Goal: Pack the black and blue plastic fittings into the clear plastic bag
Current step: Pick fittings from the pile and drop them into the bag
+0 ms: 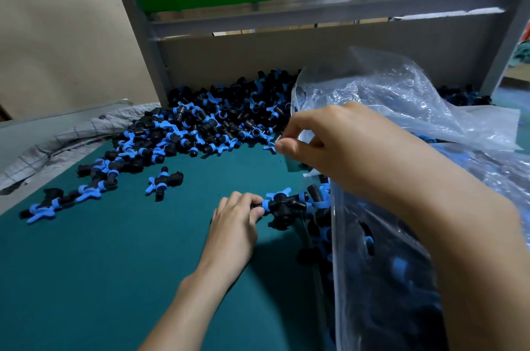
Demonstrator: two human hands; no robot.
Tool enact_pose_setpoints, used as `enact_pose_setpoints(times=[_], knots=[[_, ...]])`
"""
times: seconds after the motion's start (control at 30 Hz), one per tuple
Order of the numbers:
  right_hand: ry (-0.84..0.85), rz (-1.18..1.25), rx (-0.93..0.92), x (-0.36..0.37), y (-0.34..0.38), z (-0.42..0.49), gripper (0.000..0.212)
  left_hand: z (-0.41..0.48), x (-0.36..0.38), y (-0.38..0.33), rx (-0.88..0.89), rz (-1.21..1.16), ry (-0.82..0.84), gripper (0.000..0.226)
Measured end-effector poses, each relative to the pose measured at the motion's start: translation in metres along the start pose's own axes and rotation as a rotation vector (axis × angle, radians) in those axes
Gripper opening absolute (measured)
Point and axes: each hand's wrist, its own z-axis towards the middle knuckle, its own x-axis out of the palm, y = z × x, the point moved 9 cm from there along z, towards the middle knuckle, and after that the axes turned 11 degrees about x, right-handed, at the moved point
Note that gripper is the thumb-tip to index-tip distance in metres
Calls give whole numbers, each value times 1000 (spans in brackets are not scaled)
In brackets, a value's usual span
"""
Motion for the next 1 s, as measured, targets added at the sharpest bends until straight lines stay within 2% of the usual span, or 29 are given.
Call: enact_pose_setpoints(times=[0.37,0.57,0.93,1.0], knots=[[-28,3,-10,-1,-4,2,27,-6,-28,6,-62,-6,-67,12],[-27,8,-24,-5,-2,1,26,-29,-63,-39,82,-243,-177,17],[-20,-44,-55,-3,9,-1,25,-23,-40,-154,463,-435,-74,25],[-15,-61,-59,-2,9,-1,25,-17,-36,-166,435,-504,-58,32]])
